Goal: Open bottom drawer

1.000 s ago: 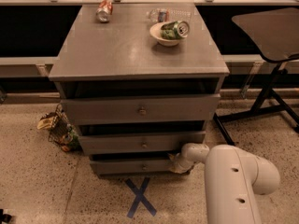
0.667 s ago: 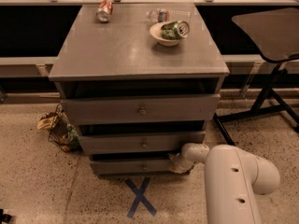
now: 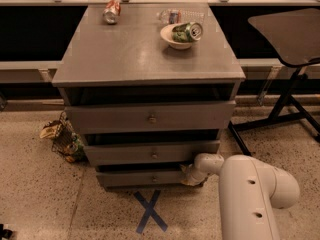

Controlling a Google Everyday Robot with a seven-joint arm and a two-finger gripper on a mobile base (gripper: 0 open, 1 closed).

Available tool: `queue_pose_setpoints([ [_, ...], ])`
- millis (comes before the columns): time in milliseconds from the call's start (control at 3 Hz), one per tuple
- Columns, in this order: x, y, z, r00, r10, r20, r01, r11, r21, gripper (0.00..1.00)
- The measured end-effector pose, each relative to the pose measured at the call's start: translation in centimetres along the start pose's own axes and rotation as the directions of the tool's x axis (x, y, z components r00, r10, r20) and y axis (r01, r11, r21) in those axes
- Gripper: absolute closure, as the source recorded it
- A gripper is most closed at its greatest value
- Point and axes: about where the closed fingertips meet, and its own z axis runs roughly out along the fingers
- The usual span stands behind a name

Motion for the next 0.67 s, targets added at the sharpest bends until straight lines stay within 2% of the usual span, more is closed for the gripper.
queue_pose_setpoints([
  [333, 0.00, 0.00, 0.00, 1.000, 0.000, 0.000, 0.000, 1.0000, 0.000, 0.15],
  [667, 0.00, 0.00, 0.00, 1.000, 0.000, 0.000, 0.000, 1.0000, 0.000, 0.00],
])
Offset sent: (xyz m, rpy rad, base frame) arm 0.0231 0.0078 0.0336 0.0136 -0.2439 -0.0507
